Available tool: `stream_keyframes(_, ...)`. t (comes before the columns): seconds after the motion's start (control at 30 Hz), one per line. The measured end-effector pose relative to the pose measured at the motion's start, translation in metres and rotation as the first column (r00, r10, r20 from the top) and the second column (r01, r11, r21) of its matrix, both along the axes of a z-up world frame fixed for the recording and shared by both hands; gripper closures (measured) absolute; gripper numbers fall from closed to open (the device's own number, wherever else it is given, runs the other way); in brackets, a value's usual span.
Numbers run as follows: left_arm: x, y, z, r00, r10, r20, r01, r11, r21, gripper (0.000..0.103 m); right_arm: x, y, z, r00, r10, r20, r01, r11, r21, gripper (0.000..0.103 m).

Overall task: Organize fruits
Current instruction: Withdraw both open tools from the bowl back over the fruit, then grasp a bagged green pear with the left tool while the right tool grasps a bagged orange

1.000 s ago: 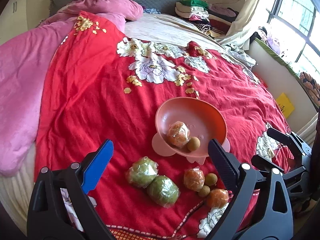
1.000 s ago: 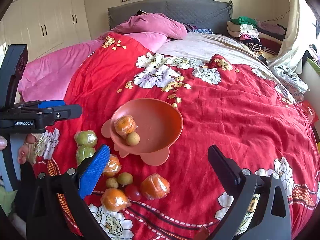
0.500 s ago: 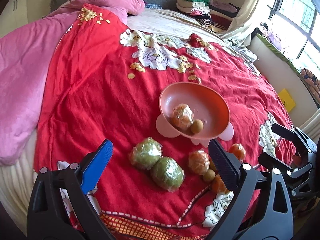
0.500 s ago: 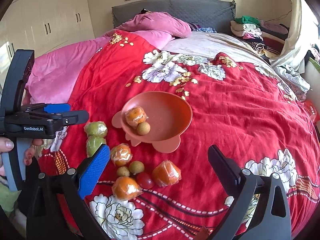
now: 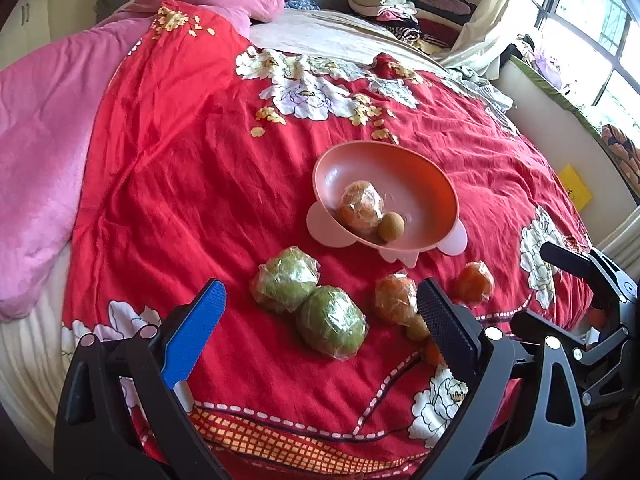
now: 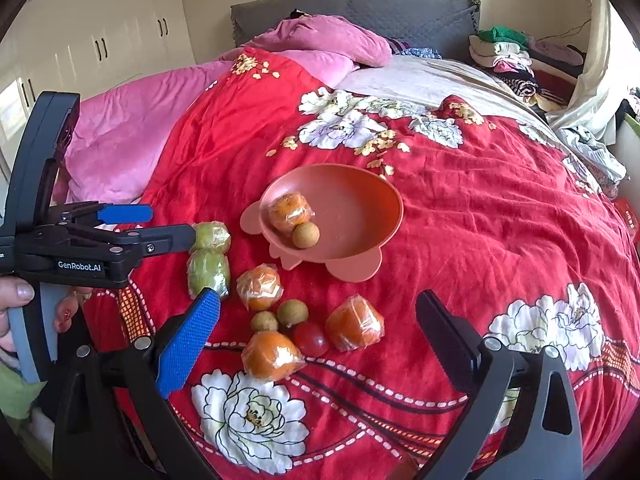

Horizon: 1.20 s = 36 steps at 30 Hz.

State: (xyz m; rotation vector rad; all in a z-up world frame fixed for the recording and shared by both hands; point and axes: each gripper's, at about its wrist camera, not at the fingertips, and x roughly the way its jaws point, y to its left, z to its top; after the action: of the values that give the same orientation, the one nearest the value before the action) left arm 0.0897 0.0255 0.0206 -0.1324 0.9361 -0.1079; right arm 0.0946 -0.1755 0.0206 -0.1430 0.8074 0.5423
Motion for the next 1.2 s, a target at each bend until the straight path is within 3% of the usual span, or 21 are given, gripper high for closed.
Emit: stream_keyframes(1.2,-0.016,-0.003,-0.037,0.997,-0.016,-0.078,0.016,1.000,0.003,0.013,-0.021,0.009,-0.050,0.988,0.056,-0.145,-0.058,0.998,-0.010,0.007)
